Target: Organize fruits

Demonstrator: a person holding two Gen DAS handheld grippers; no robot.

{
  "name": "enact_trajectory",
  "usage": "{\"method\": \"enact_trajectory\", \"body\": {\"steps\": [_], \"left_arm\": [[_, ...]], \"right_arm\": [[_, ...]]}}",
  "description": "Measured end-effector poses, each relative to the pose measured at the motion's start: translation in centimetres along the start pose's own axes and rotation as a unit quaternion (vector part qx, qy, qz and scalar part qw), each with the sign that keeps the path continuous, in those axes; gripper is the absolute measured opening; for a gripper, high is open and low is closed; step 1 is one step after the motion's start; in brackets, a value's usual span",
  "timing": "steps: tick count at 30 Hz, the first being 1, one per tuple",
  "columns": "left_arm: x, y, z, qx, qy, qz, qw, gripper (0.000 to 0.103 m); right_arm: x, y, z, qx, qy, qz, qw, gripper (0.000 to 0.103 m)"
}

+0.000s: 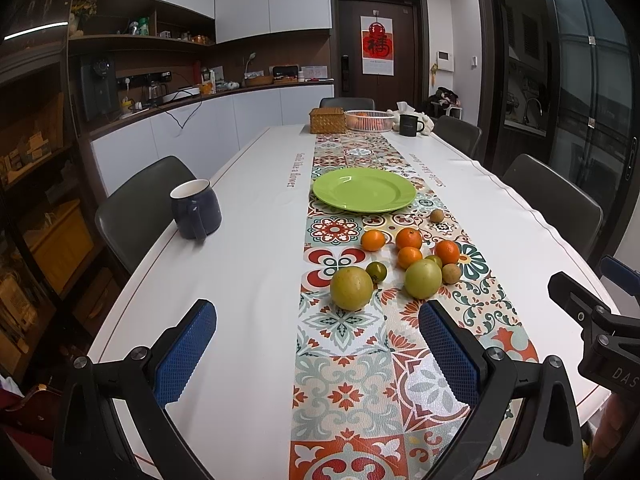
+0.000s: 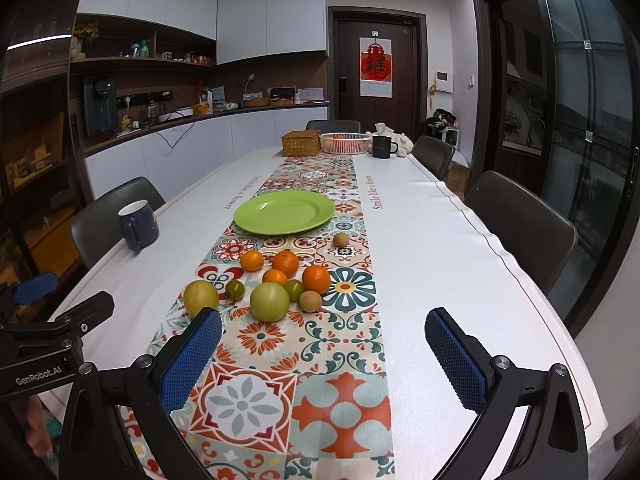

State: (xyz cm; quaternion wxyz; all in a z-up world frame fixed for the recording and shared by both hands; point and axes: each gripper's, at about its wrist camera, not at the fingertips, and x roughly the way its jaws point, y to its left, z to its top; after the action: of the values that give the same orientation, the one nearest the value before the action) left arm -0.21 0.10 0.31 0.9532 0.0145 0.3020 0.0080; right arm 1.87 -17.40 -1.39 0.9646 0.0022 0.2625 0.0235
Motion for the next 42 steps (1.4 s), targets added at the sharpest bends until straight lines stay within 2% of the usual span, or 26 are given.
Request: {"method": "enact_trajectory", "body": {"steps": [42], "left_arm": [[0.63,0.04,-0.04,0.0,0.008,-0.003,1.0,0.103]], "right_arm": [[0.68,0.72,0.16,-0.003,0.01,0.005,1.0,0.102]]}}
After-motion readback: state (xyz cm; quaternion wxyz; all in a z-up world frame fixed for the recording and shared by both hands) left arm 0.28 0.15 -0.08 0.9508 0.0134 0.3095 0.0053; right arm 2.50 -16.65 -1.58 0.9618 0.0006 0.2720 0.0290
